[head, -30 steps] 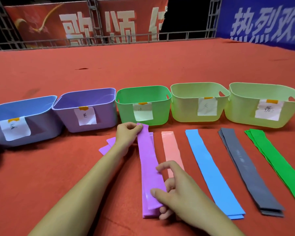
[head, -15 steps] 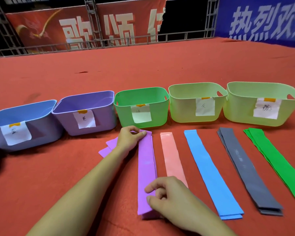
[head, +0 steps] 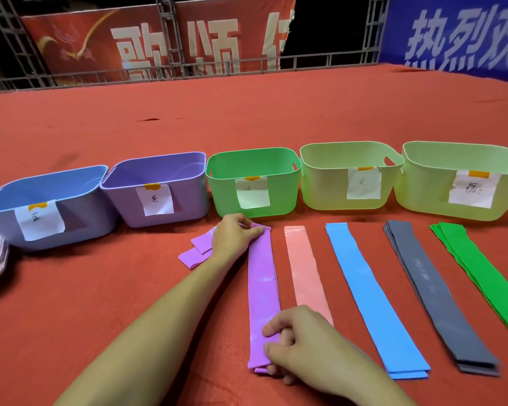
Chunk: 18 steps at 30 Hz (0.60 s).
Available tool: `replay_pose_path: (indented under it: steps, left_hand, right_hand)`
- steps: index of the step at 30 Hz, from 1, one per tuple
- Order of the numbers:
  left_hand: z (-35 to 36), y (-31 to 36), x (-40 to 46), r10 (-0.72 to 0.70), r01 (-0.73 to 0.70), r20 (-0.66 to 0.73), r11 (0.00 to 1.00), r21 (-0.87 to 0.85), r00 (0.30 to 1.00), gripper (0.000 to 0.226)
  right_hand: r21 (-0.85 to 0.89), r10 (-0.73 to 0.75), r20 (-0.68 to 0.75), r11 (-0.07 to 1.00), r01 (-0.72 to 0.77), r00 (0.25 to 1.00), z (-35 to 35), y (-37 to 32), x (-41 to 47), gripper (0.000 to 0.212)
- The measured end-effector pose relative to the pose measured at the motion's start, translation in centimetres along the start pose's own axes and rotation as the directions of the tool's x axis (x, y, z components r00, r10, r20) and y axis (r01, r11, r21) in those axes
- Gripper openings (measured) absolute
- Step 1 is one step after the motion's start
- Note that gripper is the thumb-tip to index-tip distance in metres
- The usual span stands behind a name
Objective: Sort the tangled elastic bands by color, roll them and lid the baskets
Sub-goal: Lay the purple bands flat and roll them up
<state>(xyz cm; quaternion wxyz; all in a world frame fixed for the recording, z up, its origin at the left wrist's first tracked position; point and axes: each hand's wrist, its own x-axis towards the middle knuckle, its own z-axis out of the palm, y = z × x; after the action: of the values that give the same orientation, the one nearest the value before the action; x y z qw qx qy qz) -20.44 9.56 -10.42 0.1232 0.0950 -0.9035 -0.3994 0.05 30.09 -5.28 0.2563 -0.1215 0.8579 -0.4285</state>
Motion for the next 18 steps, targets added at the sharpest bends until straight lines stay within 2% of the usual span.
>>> replay_pose_path:
  steps: [7, 13, 18]
  left_hand:
    - [0.2, 0.4, -0.6, 0.103, -0.101, -0.044, 0.994, 0.046, 0.994, 0.022]
    - [-0.2, 0.8, -0.6, 0.180, -0.165, -0.092, 0.976, 0.143, 0.979, 0.039]
    - [-0.3, 0.6, -1.1, 0.157, -0.147, -0.087, 0.983, 0.113, 0.984, 0.043]
  right_hand:
    - [-0.148, 0.012, -0.056, 0.989, -0.020, 0.998, 0.2, -0.2, -0.3, 0.029]
    - [-0.366, -0.064, -0.122, 0.930, 0.015, 0.990, 0.3, -0.7, -0.4, 0.036]
    - [-0.344, -0.061, -0.125, 0.939, 0.015, 0.990, -0.2, -0.9, 0.1, 0.031]
